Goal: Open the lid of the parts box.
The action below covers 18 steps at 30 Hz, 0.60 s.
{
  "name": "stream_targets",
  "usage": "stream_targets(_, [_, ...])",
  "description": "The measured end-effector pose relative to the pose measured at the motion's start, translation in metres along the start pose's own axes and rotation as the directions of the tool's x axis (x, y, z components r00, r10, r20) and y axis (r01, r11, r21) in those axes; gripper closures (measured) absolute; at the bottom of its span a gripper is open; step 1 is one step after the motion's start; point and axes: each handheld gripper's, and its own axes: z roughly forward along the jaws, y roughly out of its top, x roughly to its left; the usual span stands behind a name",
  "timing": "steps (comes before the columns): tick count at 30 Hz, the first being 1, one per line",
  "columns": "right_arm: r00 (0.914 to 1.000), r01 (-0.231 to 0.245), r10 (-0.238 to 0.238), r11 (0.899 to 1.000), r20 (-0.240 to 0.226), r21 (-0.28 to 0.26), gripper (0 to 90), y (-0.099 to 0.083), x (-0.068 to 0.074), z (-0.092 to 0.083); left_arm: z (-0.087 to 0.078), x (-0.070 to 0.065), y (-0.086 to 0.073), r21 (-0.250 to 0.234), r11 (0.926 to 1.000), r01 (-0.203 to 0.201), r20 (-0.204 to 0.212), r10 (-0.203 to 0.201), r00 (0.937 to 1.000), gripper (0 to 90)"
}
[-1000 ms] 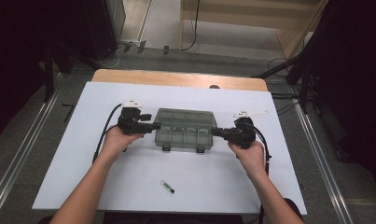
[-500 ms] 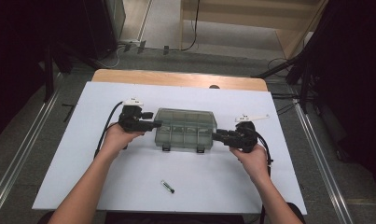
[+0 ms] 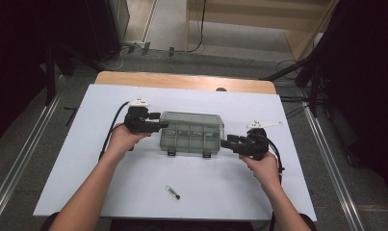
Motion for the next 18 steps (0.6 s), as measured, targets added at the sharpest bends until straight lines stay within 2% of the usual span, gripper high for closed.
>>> stream_targets(5, [0.9989, 0.036, -0.034, 0.998, 0.032, -0.055, 46.2, 0.001, 0.003, -0.001, -0.001, 0.000, 0.002, -0.006, 1.0000, 0.000, 0.000, 0.000, 1.0000, 44.0])
stream_targets(6, [0.9976, 0.050, -0.047, 0.997, 0.052, -0.062, 44.9, 0.003, 0.004, -0.002, -0.001, 0.000, 0.003, -0.009, 1.0000, -0.003, 0.000, 0.003, 1.0000, 44.2])
stream_targets(12, [0.9939, 0.076, -0.071, 0.995, 0.085, -0.059, 44.9, 0.014, 0.000, 0.000, 0.000, 0.000, 0.006, -0.014, 0.9999, -0.007, 0.001, 0.007, 1.0000, 45.9])
stream_targets(18, [0.9895, 0.112, -0.105, 0.991, 0.099, -0.070, 45.6, 0.028, -0.003, 0.011, 0.003, 0.002, 0.006, -0.011, 0.9999, -0.005, 0.005, 0.005, 1.0000, 46.0])
